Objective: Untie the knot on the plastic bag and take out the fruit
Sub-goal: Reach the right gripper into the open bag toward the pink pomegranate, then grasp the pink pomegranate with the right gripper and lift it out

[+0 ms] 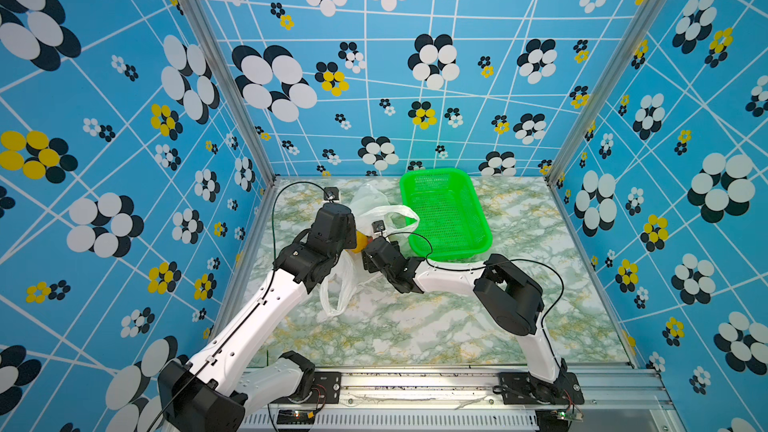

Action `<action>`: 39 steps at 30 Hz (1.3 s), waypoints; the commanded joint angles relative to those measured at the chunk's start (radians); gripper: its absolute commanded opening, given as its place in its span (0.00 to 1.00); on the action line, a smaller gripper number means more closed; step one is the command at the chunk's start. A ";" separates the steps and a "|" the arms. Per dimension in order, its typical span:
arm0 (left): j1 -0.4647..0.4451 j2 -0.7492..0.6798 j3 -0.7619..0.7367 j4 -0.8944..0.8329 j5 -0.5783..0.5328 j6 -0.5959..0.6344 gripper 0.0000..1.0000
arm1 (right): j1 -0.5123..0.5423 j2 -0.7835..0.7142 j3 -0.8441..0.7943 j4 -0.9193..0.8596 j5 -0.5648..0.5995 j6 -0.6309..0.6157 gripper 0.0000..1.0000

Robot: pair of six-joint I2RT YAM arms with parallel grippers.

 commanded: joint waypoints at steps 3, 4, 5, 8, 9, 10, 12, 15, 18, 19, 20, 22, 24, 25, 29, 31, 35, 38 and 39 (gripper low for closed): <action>-0.004 0.089 0.180 -0.079 -0.089 -0.029 0.00 | 0.078 -0.043 -0.181 0.307 0.044 -0.153 0.80; -0.006 0.102 0.202 -0.088 -0.084 -0.038 0.00 | 0.096 -0.044 -0.195 0.344 0.060 -0.181 0.81; -0.011 0.111 0.214 -0.079 -0.071 -0.038 0.00 | 0.111 -0.046 -0.214 0.386 0.051 -0.207 0.81; -0.023 0.133 0.228 -0.058 -0.036 -0.050 0.00 | 0.128 -0.048 -0.245 0.466 0.019 -0.244 0.83; -0.030 0.142 0.229 -0.055 -0.022 -0.051 0.00 | 0.127 -0.042 -0.226 0.438 0.041 -0.234 0.85; -0.038 0.146 0.227 -0.053 -0.010 -0.045 0.00 | 0.121 -0.033 -0.198 0.394 0.060 -0.223 0.85; -0.058 0.151 0.218 -0.055 -0.005 -0.028 0.00 | 0.094 -0.009 -0.124 0.275 0.070 -0.180 0.84; -0.071 0.128 0.177 -0.040 -0.008 -0.007 0.00 | 0.037 0.019 -0.042 0.120 0.062 -0.071 0.83; -0.071 0.084 0.127 -0.009 -0.001 0.022 0.00 | 0.004 0.036 -0.005 0.055 0.065 -0.029 0.88; -0.072 0.070 0.111 0.001 0.001 0.031 0.00 | -0.002 0.039 0.013 0.030 0.067 -0.028 0.89; -0.071 0.056 0.098 0.013 0.004 0.040 0.00 | -0.003 0.063 0.042 -0.002 0.067 -0.029 0.89; -0.073 0.033 0.072 0.036 0.018 0.063 0.00 | -0.003 0.087 0.079 -0.034 0.060 -0.029 0.89; -0.071 0.013 0.051 0.050 0.015 0.076 0.00 | -0.003 0.102 0.103 -0.047 0.042 -0.030 0.88; -0.070 0.006 0.046 0.052 0.005 0.075 0.00 | -0.003 0.111 0.117 -0.060 0.039 -0.028 0.88; -0.069 0.008 0.063 0.060 -0.001 0.071 0.00 | -0.004 0.163 0.194 -0.146 0.050 -0.010 0.87; -0.069 0.027 0.102 0.052 0.006 0.072 0.00 | -0.008 0.178 0.204 -0.166 0.061 -0.003 0.87; -0.070 0.046 0.128 0.051 -0.074 0.006 0.00 | -0.028 0.172 0.195 -0.161 0.038 0.013 0.81; -0.068 0.021 0.090 0.070 -0.079 -0.039 0.00 | -0.034 0.168 0.183 -0.146 0.018 0.006 0.69; -0.068 0.012 0.087 0.062 -0.087 -0.061 0.00 | -0.035 0.168 0.181 -0.142 0.011 -0.001 0.64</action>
